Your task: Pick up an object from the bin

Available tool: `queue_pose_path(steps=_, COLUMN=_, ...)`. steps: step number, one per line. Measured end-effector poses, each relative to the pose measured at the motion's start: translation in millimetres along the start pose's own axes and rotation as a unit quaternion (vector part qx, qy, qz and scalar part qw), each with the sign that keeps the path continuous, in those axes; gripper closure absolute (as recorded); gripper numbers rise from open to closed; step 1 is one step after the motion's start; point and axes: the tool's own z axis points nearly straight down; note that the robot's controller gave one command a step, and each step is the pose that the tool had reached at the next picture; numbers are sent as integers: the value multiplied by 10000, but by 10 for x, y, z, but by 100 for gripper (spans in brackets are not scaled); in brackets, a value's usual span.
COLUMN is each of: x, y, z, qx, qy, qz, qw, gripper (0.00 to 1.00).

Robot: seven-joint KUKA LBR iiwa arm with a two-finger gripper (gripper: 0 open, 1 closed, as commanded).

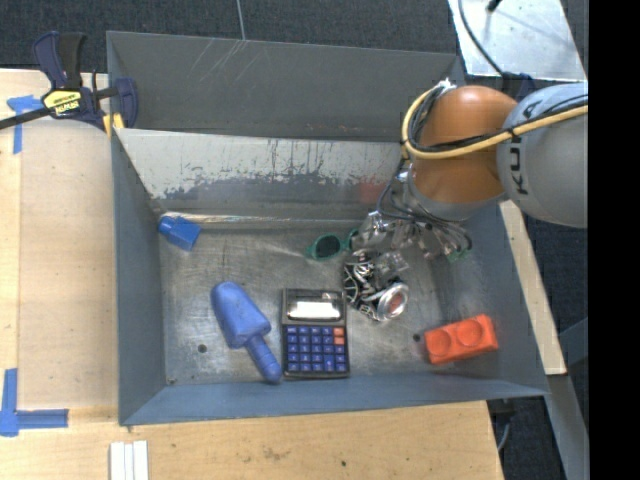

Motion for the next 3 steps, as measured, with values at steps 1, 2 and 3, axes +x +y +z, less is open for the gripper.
queue_pose_path(steps=1, x=-2, y=0, z=0, qx=1, qy=-2, qz=-1, qw=10000, gripper=100)
queue_pose_path(steps=2, x=102, y=-34, z=-416, qx=-44, qy=15, qz=-95, qw=9999, gripper=100)
queue_pose_path(steps=3, x=54, y=-63, z=-833, qx=-21, qy=-30, qz=-79, qw=10000, gripper=100)
